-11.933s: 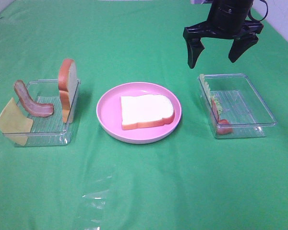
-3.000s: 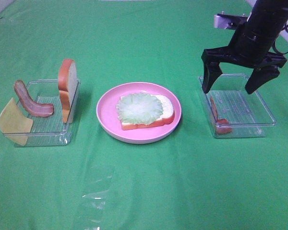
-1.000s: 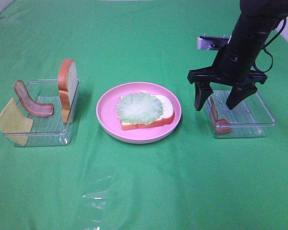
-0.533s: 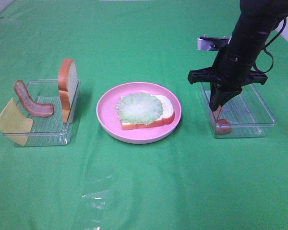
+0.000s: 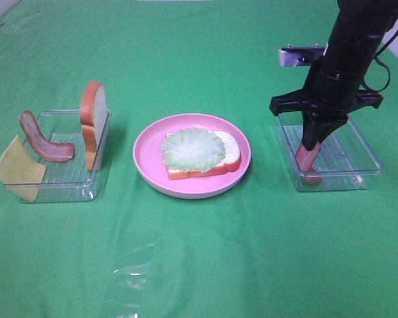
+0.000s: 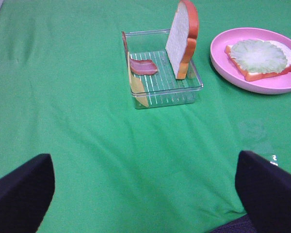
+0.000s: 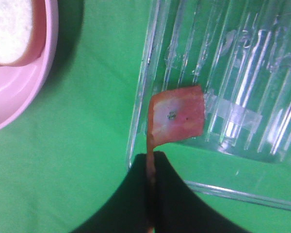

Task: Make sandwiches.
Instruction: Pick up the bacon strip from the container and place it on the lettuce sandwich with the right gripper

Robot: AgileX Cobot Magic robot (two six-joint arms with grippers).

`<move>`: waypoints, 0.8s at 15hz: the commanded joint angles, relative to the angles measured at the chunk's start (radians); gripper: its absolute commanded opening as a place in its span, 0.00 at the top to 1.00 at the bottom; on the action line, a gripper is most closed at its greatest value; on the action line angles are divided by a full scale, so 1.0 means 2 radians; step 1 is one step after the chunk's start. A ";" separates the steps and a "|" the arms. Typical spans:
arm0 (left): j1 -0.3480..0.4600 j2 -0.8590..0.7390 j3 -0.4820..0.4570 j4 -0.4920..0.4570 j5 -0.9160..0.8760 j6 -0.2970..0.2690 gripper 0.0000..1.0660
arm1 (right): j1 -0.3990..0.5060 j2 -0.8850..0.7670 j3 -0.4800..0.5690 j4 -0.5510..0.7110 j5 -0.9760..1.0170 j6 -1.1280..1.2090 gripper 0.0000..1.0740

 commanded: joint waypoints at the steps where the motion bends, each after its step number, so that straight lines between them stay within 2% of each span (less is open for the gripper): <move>1: 0.001 -0.001 0.001 -0.002 -0.002 0.000 0.13 | 0.000 -0.028 -0.019 -0.018 0.027 -0.002 1.00; 4: 0.001 -0.001 0.001 -0.002 -0.002 0.000 0.13 | 0.000 -0.045 -0.068 -0.021 0.067 -0.002 1.00; 5: 0.001 -0.001 0.001 -0.002 -0.002 0.000 0.13 | 0.000 -0.058 -0.111 -0.021 0.084 -0.002 1.00; 6: 0.001 -0.001 0.001 -0.002 -0.002 0.000 0.13 | 0.000 -0.060 -0.127 -0.020 0.089 -0.002 1.00; 10: 0.001 -0.001 0.001 -0.002 -0.002 0.000 0.13 | 0.000 -0.059 -0.134 -0.002 0.087 0.000 1.00; 12: 0.001 -0.001 0.001 -0.002 -0.002 0.000 0.13 | 0.015 -0.057 -0.134 0.008 0.076 0.000 1.00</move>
